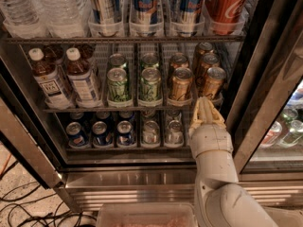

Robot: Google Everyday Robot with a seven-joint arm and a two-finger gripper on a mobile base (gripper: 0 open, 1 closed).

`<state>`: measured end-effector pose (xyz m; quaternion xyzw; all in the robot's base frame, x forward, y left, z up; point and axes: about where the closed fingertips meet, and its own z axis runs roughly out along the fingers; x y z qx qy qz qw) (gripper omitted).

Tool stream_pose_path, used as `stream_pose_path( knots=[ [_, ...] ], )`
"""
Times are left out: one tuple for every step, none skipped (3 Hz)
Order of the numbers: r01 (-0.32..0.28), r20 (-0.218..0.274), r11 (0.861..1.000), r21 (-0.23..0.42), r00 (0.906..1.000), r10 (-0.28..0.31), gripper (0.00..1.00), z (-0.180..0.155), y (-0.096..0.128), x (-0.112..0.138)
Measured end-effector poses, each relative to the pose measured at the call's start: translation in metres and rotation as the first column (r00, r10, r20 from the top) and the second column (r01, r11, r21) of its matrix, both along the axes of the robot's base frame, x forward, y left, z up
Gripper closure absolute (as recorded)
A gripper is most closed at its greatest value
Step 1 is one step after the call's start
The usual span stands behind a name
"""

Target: Pick orange can from middle shelf of fridge

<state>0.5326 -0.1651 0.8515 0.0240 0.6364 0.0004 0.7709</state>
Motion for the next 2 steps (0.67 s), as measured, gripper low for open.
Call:
stream_pose_path(
  knots=[
    [0.000, 0.000, 1.000, 0.000, 1.0000, 0.000, 0.39, 0.0000, 0.0000, 0.0000],
    [0.000, 0.000, 1.000, 0.000, 1.0000, 0.000, 0.26, 0.0000, 0.0000, 0.0000]
  ],
)
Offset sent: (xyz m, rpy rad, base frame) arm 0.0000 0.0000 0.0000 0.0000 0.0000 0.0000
